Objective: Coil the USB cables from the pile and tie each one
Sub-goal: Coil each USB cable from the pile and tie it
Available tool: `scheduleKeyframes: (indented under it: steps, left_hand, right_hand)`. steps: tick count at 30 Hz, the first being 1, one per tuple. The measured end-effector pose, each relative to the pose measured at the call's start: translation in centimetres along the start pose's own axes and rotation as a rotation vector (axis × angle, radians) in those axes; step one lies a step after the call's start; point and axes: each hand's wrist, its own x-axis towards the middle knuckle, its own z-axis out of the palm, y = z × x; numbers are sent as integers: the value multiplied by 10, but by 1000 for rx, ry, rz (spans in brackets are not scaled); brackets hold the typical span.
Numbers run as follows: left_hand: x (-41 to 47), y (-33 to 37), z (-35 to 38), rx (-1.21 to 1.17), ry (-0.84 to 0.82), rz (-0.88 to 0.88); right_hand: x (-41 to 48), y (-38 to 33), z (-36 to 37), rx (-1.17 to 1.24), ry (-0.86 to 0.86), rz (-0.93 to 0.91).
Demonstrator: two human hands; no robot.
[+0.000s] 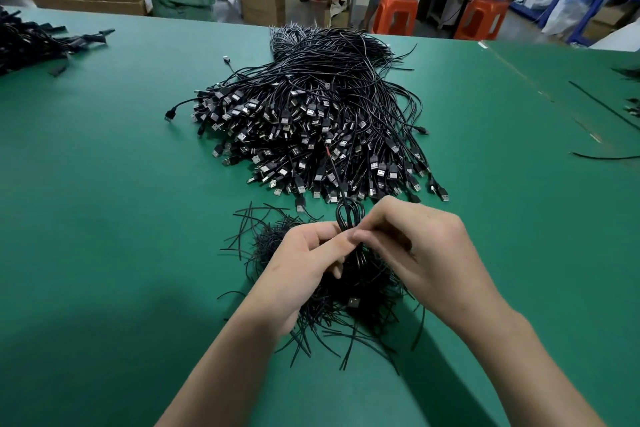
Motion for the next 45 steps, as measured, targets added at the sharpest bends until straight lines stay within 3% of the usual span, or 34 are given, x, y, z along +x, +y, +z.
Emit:
scheduleKeyframes:
  steps: [7,14,17,21,25,29,32,38,45]
  left_hand:
    - [2,-3,9,99,122,88]
    - [1,-1,7,43,114,44]
    - [1,-2,9,53,112,49]
    - [1,-3,14,127,249,153]
    - [0,-4,18,249,336,315]
    - [-1,-4,16,314,310,349]
    - [-2,-2,15,149,238,315]
    - [1,0,10,-91,246,230]
    - [4,-1,11,-22,184,257]
  right_hand:
    - [4,-3,11,420,104,410]
    - [-5,-5,13,224,86,213]
    - [-3,-4,13,222,119,309]
    - [1,-8,19,450,166,578]
    - [2,-13,23,870,254,758]
    - [2,-12,19,1016,322,779]
    - [2,-12,17,1012,332,785]
    - [-2,-15,24,956,327,790]
    - [-9,-10,27,1057,347,837]
